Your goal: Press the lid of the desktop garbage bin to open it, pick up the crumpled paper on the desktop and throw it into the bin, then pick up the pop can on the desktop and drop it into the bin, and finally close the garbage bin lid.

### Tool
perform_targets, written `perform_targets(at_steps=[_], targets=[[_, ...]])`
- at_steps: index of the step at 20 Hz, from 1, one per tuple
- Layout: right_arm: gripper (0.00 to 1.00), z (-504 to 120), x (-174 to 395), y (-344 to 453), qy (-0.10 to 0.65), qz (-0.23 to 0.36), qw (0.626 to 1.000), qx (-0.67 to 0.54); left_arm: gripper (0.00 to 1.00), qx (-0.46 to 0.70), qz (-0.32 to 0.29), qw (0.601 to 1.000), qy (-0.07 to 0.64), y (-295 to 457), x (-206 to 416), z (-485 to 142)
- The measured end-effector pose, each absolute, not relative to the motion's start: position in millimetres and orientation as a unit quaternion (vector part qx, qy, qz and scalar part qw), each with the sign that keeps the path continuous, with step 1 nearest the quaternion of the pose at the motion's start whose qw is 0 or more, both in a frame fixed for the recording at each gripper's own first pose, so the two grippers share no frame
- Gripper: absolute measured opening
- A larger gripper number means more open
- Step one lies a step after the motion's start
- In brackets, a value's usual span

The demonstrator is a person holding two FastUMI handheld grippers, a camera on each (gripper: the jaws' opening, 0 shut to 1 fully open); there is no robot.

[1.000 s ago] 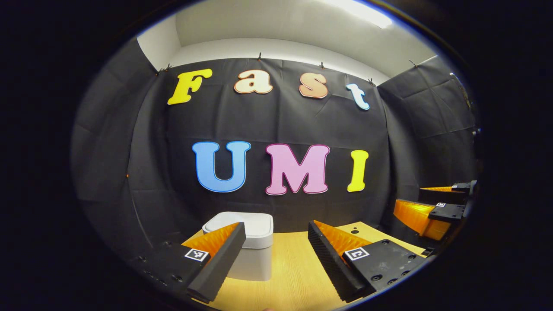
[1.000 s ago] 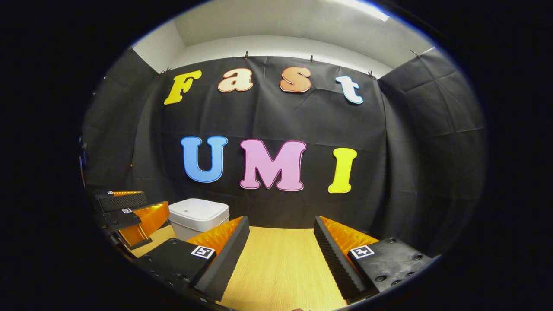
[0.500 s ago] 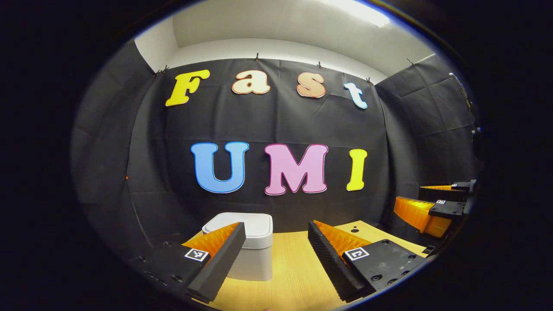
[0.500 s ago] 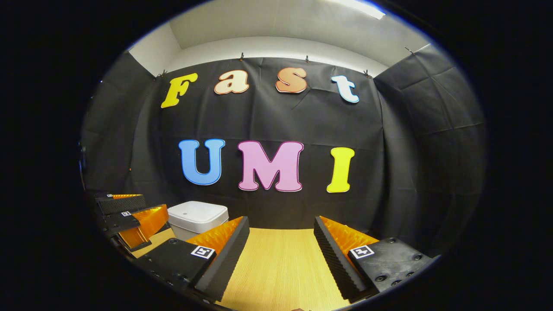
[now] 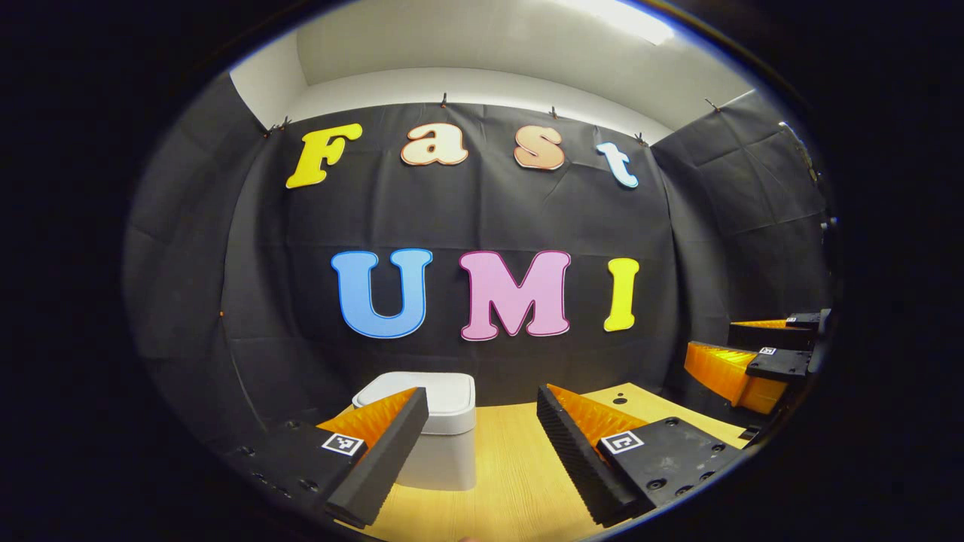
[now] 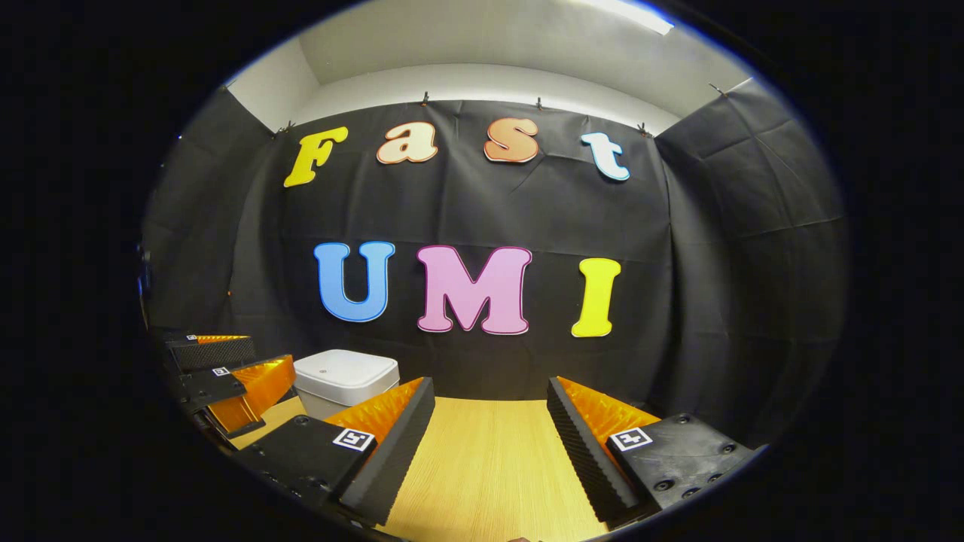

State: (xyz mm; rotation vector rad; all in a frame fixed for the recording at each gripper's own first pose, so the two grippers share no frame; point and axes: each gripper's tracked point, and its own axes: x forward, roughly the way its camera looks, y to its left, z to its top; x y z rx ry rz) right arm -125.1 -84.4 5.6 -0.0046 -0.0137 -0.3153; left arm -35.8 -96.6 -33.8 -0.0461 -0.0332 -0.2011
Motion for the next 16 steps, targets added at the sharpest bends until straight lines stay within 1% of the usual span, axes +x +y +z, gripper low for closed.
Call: perform_targets(at_steps=[16], targets=[[0.97, 6.3, -114.9, -81.3, -0.01, -0.135, 0.991, -0.005, 0.98, -0.02, -0.091, 0.996, -0.018, -92.6, -29.8, -34.4]])
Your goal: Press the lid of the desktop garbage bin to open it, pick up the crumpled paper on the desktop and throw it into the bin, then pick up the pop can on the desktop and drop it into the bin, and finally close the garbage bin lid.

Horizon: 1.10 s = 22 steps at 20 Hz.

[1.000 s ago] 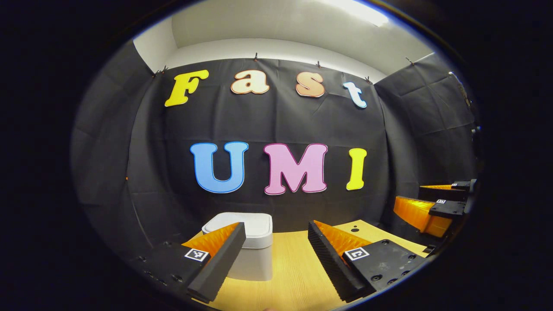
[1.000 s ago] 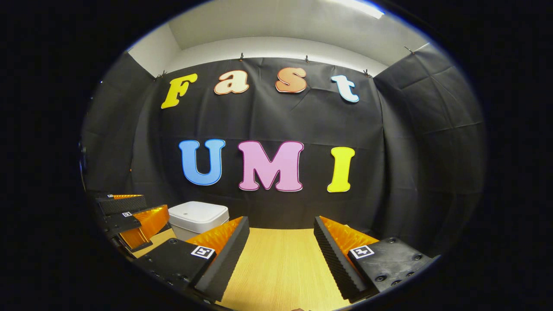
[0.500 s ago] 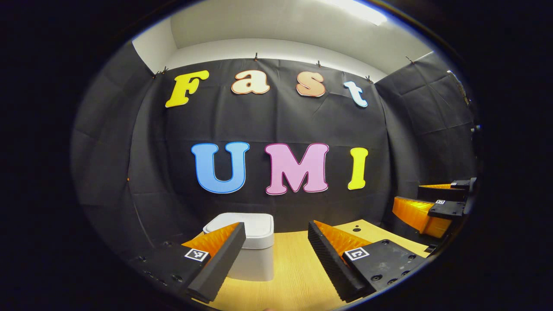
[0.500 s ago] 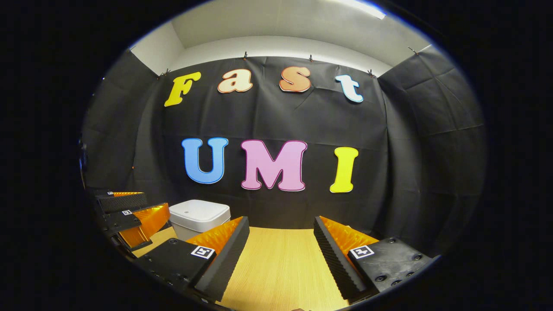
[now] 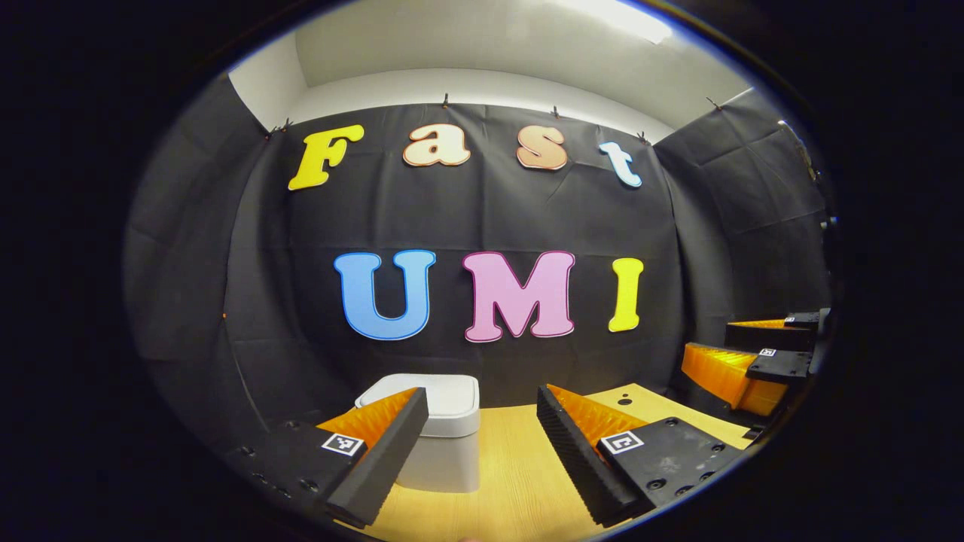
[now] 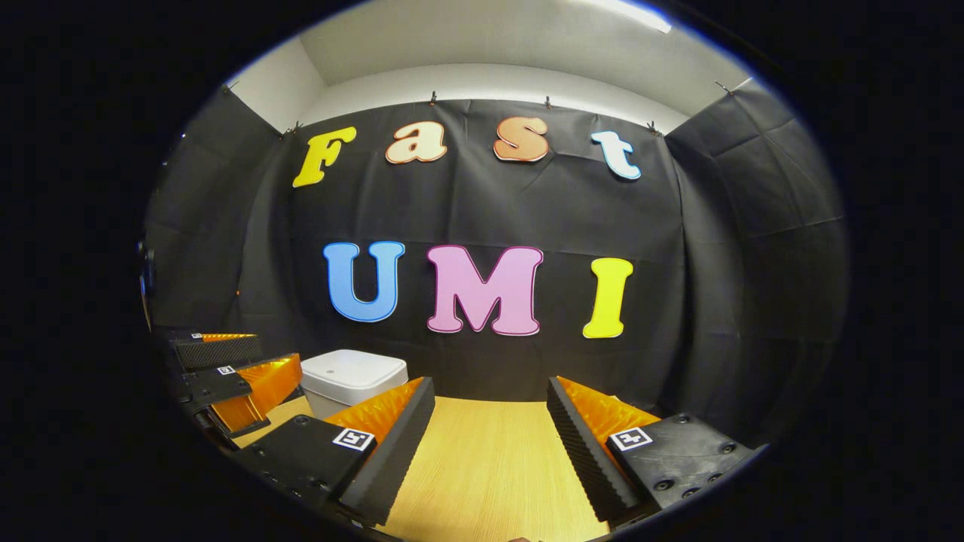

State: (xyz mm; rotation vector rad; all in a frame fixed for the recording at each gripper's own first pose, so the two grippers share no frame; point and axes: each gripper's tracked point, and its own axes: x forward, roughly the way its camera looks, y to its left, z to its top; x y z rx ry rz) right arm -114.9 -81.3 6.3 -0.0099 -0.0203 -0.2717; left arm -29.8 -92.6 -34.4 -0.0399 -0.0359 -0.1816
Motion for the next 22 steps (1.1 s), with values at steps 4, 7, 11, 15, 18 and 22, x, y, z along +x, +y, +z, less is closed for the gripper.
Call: perform_targets(at_steps=[4, 7, 11, 15, 18, 22], targets=[[0.97, 0.9, -109.8, -79.0, 0.002, -0.119, 0.993, -0.008, 0.98, -0.033, -0.072, 0.997, -0.004, -82.6, -24.1, -39.9], [0.97, 3.4, -104.1, -82.0, 0.004, -0.117, 0.993, -0.013, 0.98, -0.048, -0.055, 0.997, 0.009, -72.1, -28.3, -49.1], [0.97, 4.4, -97.9, -71.5, 0.004, -0.103, 0.995, -0.012, 0.98, -0.053, -0.038, 0.998, 0.022, -60.3, -38.0, -56.6], [0.97, 1.8, -96.6, -56.1, 0.008, -0.085, 0.996, -0.012, 0.98, -0.038, -0.037, 0.998, 0.014, -58.3, -48.9, -50.1], [0.97, 3.4, -95.7, -47.3, 0.008, -0.075, 0.997, -0.01, 0.98, -0.032, -0.038, 0.999, 0.009, -57.8, -52.5, -43.9], [0.97, 7.5, -95.4, -40.1, 0.003, -0.07, 0.997, -0.013, 0.98, -0.029, -0.037, 0.999, 0.002, -54.5, -57.8, -40.5]])
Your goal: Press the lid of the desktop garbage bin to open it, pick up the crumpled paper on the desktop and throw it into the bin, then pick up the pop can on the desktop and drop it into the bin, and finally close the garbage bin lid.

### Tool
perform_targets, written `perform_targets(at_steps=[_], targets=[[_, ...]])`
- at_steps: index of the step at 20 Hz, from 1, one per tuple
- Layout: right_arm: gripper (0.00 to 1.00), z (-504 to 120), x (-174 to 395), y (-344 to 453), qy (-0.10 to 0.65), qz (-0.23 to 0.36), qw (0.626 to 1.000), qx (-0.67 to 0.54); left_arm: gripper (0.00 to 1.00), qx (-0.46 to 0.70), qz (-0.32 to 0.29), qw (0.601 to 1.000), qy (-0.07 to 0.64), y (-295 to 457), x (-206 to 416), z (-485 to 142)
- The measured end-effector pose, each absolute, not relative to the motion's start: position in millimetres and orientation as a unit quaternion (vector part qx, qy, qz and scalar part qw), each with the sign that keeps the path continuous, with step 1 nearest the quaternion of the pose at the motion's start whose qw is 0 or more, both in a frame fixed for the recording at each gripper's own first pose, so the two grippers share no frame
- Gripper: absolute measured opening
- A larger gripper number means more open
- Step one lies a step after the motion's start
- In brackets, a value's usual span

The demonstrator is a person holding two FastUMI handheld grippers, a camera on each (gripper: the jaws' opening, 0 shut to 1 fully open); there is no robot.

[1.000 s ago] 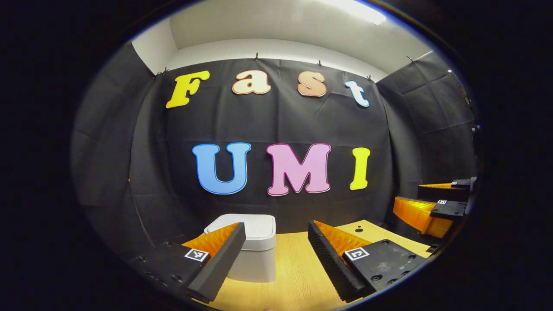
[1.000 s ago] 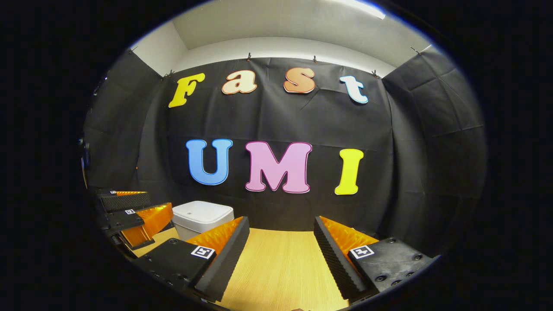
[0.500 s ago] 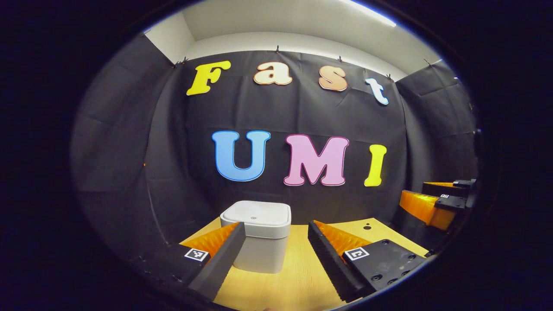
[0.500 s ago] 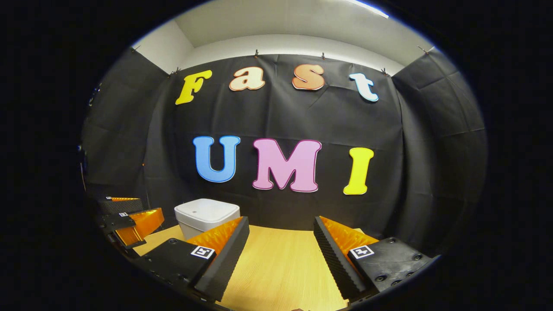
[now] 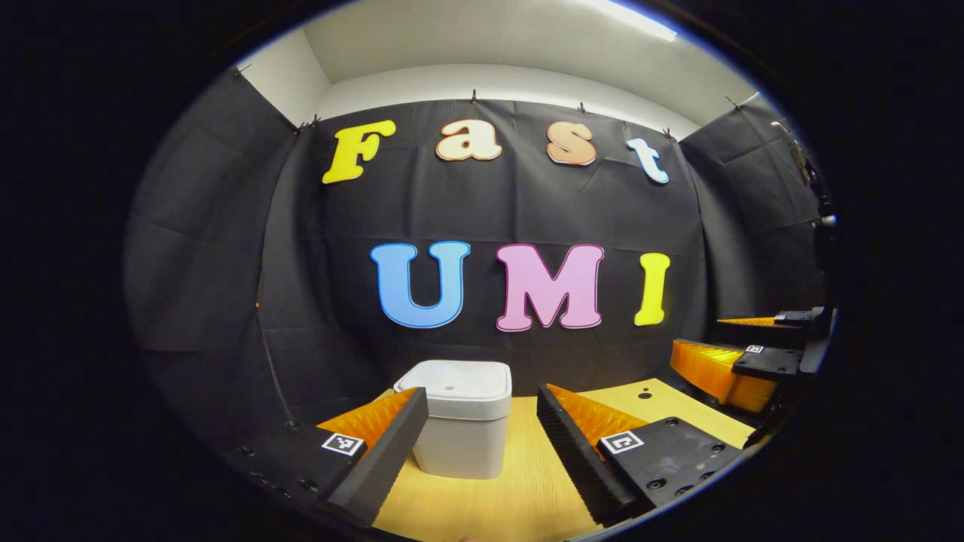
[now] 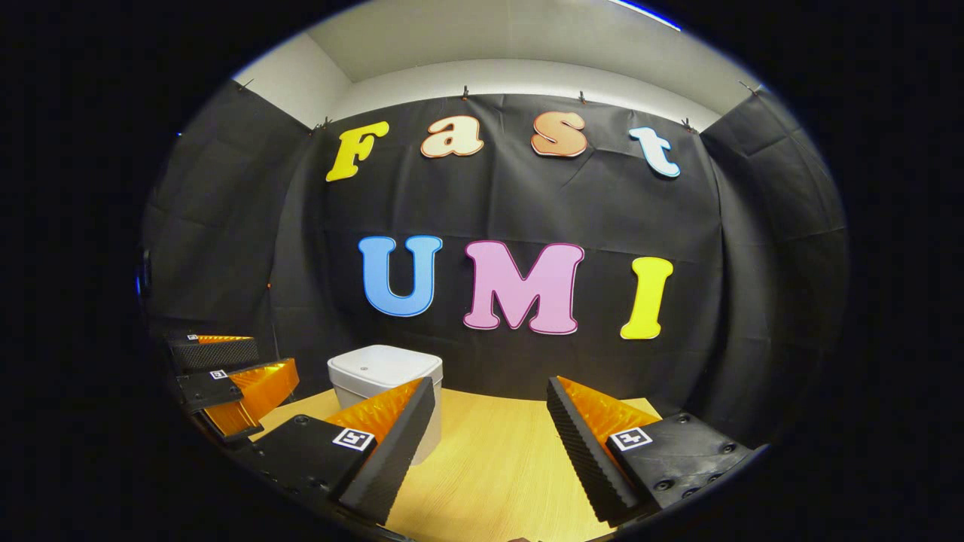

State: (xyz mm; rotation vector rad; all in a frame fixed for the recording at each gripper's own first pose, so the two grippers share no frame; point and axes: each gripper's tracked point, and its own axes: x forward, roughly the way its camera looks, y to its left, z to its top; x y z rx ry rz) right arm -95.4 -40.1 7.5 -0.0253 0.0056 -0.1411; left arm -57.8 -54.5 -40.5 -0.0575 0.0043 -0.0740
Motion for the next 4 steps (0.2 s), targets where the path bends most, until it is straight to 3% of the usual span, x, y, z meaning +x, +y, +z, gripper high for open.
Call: perform_targets(at_steps=[4], targets=[[0.97, 5.7, -96.8, -38.2, 0.002, -0.071, 0.997, -0.009, 0.98, -0.037, -0.035, 0.999, 0.003, -52.3, -58.3, -40.4]])
